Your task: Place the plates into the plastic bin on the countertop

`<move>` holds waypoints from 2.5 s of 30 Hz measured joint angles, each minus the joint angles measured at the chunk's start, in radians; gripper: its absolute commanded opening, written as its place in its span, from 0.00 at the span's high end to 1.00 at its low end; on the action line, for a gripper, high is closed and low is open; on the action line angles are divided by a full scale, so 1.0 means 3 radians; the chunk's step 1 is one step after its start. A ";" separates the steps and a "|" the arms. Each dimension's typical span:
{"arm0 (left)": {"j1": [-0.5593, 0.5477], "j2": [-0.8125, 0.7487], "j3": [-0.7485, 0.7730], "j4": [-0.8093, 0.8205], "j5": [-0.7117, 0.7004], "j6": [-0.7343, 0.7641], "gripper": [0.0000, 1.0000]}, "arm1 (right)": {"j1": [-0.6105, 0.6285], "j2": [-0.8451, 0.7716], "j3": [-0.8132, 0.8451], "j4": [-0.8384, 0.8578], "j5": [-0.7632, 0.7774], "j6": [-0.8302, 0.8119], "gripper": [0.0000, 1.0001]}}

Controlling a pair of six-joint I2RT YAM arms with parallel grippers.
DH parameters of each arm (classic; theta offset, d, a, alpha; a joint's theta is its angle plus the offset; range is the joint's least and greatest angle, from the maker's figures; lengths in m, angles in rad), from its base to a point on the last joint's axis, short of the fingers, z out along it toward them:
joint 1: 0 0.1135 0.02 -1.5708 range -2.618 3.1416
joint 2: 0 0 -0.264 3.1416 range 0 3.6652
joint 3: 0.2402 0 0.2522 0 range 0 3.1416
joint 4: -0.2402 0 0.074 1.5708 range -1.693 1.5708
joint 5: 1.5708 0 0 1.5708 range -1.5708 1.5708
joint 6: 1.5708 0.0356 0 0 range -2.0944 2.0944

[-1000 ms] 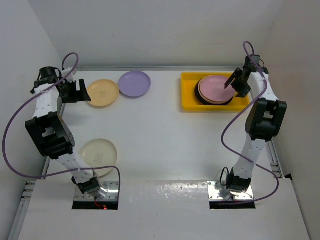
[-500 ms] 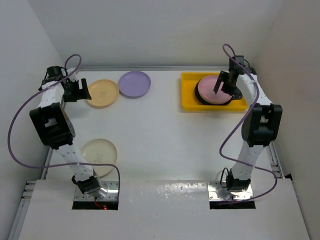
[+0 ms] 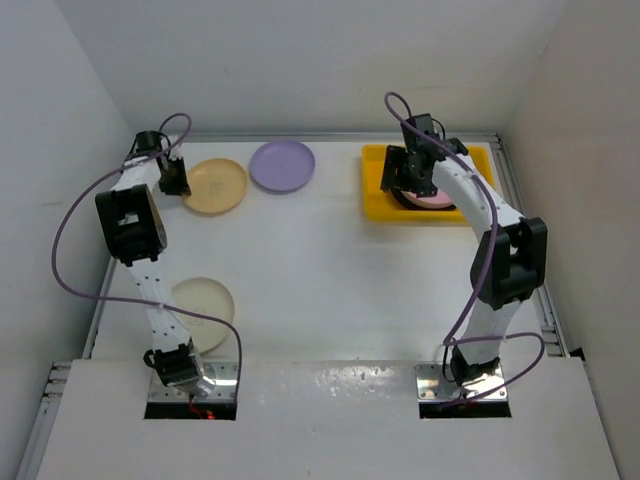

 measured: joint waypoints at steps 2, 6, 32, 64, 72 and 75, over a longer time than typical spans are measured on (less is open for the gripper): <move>-0.0032 -0.0010 -0.0018 0.0065 -0.0006 -0.0022 1.00 | 0.0050 0.0000 0.0005 -0.0024 0.0033 0.0000 0.19; 0.0032 -0.0160 -0.0290 0.0229 0.0142 0.0010 1.00 | 0.0239 0.0000 0.0070 -0.0071 0.0065 -0.0072 0.23; -0.1208 -0.1625 -0.0118 -0.1153 0.1266 0.0767 1.00 | 0.1061 0.0425 0.0347 0.0866 -0.0182 -0.0085 0.50; -0.0777 -0.1469 -0.0113 -0.1105 0.1025 0.0669 0.00 | -0.1467 -0.0174 -0.0554 0.0816 -0.0596 0.0914 1.00; -0.0631 -0.1469 -0.0333 -0.1130 0.0919 0.0726 0.00 | -0.1612 0.0327 -0.0198 0.0434 -0.0612 0.0923 0.86; -0.0631 -0.1470 -0.0333 -0.1127 0.0923 0.0740 0.00 | -0.1586 0.0509 -0.0042 0.0393 -0.0664 0.0908 0.61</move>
